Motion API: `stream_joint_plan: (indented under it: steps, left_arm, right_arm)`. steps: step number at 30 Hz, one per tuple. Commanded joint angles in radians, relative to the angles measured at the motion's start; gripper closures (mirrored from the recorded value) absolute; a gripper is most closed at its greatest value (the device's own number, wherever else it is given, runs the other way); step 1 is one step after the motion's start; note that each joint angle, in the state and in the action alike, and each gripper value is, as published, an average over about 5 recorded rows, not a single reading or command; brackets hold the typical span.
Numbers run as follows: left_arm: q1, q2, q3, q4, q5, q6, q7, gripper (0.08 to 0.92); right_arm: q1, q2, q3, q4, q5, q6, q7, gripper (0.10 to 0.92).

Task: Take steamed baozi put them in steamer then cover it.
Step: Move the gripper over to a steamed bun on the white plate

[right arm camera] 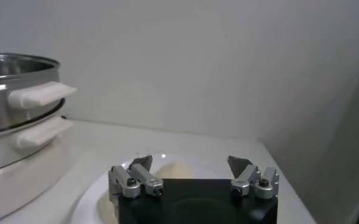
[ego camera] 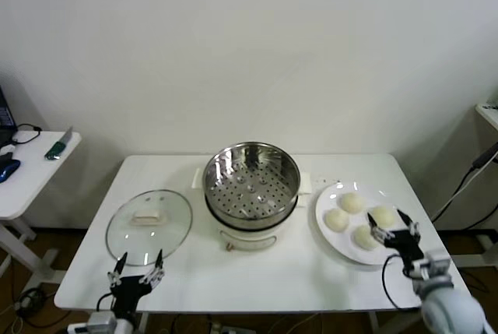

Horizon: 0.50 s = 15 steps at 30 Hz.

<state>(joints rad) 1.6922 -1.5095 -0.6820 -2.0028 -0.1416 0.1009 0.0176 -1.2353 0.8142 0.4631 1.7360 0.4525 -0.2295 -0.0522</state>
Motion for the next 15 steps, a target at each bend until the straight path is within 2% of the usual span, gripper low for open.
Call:
stream_joint_plan:
  steps: [1, 8, 15]
  left_arm:
    - [0.0, 0.001, 0.0, -0.001, 0.002, 0.0, 0.001, 0.177]
    - [0.003, -0.005, 0.003, -0.015, 0.011, -0.001, 0.003, 0.177]
    - [0.006, -0.011, 0.01, -0.018, 0.024, -0.007, 0.006, 0.177]
  right_arm:
    - [0.288, -0.212, -0.196, -0.093, -0.052, -0.096, -0.111, 0.203]
    - [0.761, -0.436, -0.706, -0.213, -0.162, -0.089, -0.396, 0.203]
    - [1.396, -0.423, -1.334, -0.39, -0.291, 0.045, -0.739, 0.203]
